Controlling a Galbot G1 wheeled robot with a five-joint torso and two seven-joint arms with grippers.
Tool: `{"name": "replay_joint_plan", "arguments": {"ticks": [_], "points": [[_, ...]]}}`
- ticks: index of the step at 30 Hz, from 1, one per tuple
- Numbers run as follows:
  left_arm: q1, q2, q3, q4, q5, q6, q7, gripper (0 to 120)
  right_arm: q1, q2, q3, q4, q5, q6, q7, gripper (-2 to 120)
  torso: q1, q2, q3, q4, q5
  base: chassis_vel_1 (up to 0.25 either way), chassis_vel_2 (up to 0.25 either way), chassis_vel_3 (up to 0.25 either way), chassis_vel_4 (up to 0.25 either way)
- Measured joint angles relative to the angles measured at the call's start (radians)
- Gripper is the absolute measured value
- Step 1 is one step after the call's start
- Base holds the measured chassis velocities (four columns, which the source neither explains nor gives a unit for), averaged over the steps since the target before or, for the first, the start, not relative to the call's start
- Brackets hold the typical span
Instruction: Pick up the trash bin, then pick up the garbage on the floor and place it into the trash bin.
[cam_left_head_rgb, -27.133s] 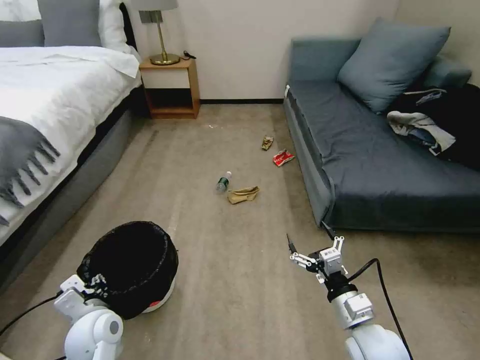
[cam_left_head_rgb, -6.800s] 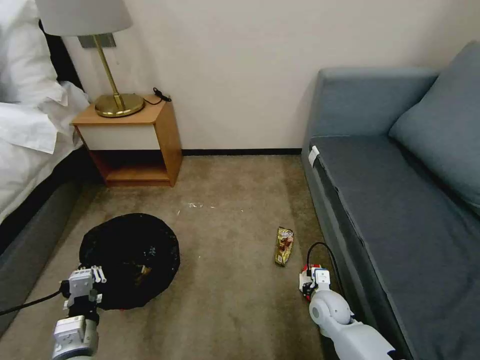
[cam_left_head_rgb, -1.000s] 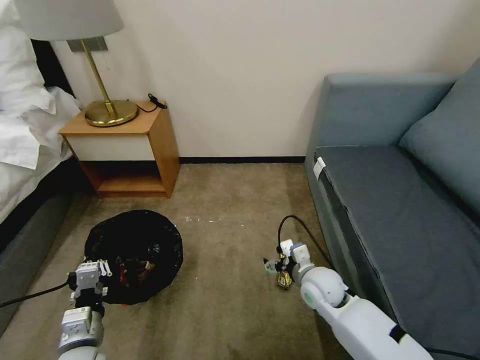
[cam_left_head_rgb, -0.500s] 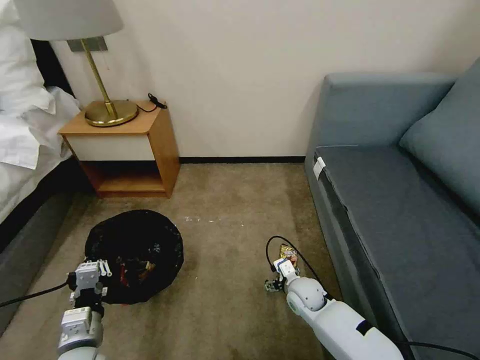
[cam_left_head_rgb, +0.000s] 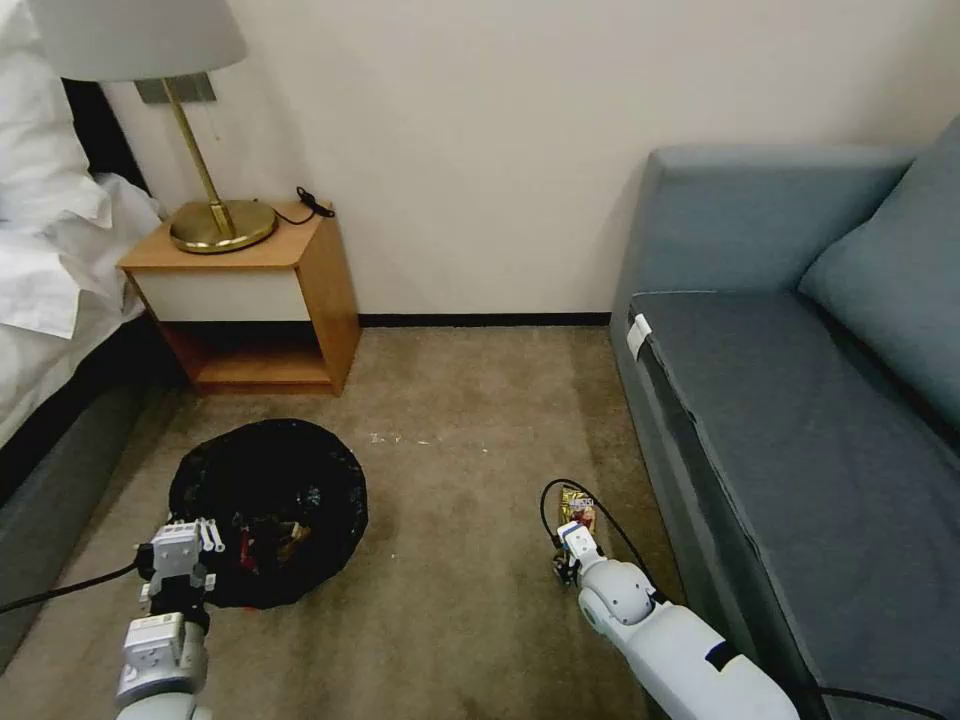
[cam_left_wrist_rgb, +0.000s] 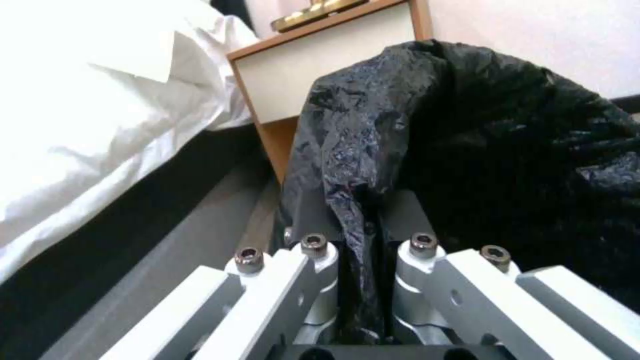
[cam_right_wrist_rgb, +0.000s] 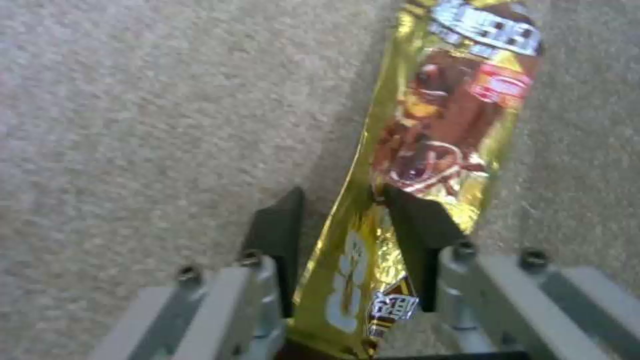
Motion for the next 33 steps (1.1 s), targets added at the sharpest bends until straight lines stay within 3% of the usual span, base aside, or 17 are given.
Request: {"name": "replay_joint_plan", "arguments": {"ticks": [7,14,18,20,21,25,26,29,33], "points": [[-0.001,0.000,0.001,0.002,0.001,0.000,0.000,7,-0.009,0.000,0.017,-0.033,-0.018,0.104,0.015,2,0.000,0.000,0.000,-0.0003,-0.0004,0.000,0.000,0.000,0.000],[-0.001,-0.004,0.003,0.003,0.005,0.000,0.000,7,-0.010,-0.005,0.020,-0.033,-0.042,0.131,0.017,0,0.000,0.000,0.000,-0.0003,-0.0002,0.000,0.000,0.000,0.000],[-0.001,-0.005,0.003,0.004,0.006,-0.001,0.000,7,-0.012,-0.015,0.010,-0.018,-0.053,0.206,0.005,0,0.000,0.000,0.000,-0.0003,-0.0003,0.000,0.000,0.000,0.000],[0.000,-0.005,0.003,0.005,0.006,-0.002,0.000,7,-0.012,-0.025,-0.008,0.008,-0.031,0.302,-0.027,0,0.000,0.000,0.000,-0.0004,-0.0003,0.000,0.000,0.000,0.000],[0.000,-0.005,0.003,0.005,0.006,-0.002,0.000,7,-0.012,-0.025,-0.008,0.008,-0.031,0.302,-0.027,0,0.000,0.000,0.000,-0.0004,-0.0003,0.000,0.000,0.000,0.000],[-0.001,-0.007,0.005,0.007,0.011,-0.002,0.000,7,0.027,-0.051,-0.092,0.121,0.104,0.551,-0.134,0,0.000,0.000,0.000,-0.0001,-0.0001,0.000,0.000,0.000,0.000],[-0.001,-0.007,0.005,0.007,0.011,-0.002,0.000,7,0.027,-0.051,-0.092,0.121,0.104,0.551,-0.134,0,0.000,0.000,0.000,-0.0001,-0.0001,0.000,0.000,0.000,0.000],[-0.004,-0.009,0.007,0.007,0.015,-0.002,0.000,7,0.098,-0.053,-0.195,0.210,0.249,0.708,-0.208,0,0.000,0.000,0.000,-0.0001,-0.0003,0.000,0.000,0.000,0.000],[-0.007,-0.010,0.008,0.008,0.015,-0.002,0.000,7,0.177,-0.034,-0.314,0.263,0.344,0.796,-0.239,0,0.000,0.000,0.000,0.0000,-0.0003,0.000,0.000,0.000,0.000]]}}
